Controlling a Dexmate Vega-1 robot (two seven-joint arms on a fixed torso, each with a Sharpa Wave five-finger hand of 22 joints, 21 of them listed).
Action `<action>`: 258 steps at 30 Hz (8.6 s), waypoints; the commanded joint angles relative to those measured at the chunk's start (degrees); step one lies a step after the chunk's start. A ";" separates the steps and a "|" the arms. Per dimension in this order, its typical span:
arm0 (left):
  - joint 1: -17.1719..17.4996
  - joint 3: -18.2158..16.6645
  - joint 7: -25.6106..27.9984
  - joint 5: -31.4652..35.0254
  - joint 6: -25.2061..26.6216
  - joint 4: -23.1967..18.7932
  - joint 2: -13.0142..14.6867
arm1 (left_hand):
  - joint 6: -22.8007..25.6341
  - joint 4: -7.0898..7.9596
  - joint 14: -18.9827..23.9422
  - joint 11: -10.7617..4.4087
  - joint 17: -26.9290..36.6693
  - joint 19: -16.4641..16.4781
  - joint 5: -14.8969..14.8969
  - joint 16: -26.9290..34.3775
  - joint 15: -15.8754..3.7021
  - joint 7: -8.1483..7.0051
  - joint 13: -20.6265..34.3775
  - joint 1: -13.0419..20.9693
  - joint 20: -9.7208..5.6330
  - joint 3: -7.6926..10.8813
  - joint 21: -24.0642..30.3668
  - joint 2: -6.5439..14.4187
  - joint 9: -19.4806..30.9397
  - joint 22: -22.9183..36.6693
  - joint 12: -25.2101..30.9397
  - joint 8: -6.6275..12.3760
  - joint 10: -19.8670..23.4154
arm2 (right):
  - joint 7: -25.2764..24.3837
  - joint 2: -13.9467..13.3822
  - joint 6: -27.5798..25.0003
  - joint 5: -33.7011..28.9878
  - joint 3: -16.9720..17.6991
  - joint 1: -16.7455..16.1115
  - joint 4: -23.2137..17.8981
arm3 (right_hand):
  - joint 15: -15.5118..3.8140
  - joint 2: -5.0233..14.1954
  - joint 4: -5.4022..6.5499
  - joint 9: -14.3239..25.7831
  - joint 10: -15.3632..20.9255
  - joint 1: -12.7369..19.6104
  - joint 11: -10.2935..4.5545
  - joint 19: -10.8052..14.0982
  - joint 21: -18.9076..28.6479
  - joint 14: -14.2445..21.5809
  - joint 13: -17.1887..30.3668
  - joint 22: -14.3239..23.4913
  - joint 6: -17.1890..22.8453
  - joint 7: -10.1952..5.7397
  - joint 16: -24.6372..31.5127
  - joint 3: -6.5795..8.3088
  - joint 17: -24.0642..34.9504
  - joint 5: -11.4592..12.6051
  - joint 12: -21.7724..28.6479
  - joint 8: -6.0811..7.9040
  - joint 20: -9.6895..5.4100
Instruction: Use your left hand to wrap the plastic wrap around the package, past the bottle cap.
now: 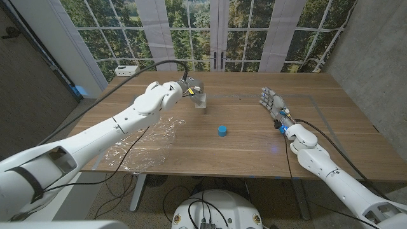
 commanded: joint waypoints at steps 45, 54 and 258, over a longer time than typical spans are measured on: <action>22.92 -17.67 -13.07 3.42 8.45 -23.60 13.61 | 8.50 3.01 0.86 -4.09 0.96 -0.07 0.07 -0.61 -7.34 -1.08 3.62 6.70 -0.33 3.49 0.83 6.07 0.78 0.16 1.09 1.05 4.49 | -0.80 -0.03 -1.52 -2.32 -2.73 0.13 -4.33 | 0.24 0.38 -0.03 0.34 0.74 0.02 0.48 0.40 0.39 0.69 0.24 0.06 0.82 -0.05 0.26 0.25 0.08 0.13 -0.10 -0.39 0.35; 27.00 -20.40 -14.94 4.85 12.01 -25.83 15.99 | 8.41 2.99 0.86 -3.98 1.07 -0.16 0.08 -0.71 -7.37 -1.03 3.87 6.81 -0.38 3.52 0.92 6.07 0.80 0.16 1.18 1.06 4.47 | -0.92 0.32 -1.28 -2.79 -3.20 0.34 -5.02 | 0.27 0.35 -0.05 0.34 0.79 0.04 0.50 0.41 0.38 0.72 0.24 0.06 0.82 -0.03 0.22 0.26 0.08 0.12 -0.15 -0.43 0.40; 19.02 -6.63 14.37 25.20 -5.87 0.09 8.56 | 15.05 1.44 -7.62 -7.75 -1.05 -1.24 0.33 -4.99 -8.77 -5.40 -0.07 12.04 -1.63 -6.39 0.10 4.24 -0.09 -0.68 -14.36 -2.88 -4.18 | -3.44 0.42 -0.93 -2.67 -2.51 -2.07 -5.49 | 0.33 0.63 -0.44 0.38 1.43 0.98 0.32 1.28 0.42 2.54 0.32 0.07 1.44 0.01 0.19 1.24 0.14 0.33 -0.71 -0.58 1.07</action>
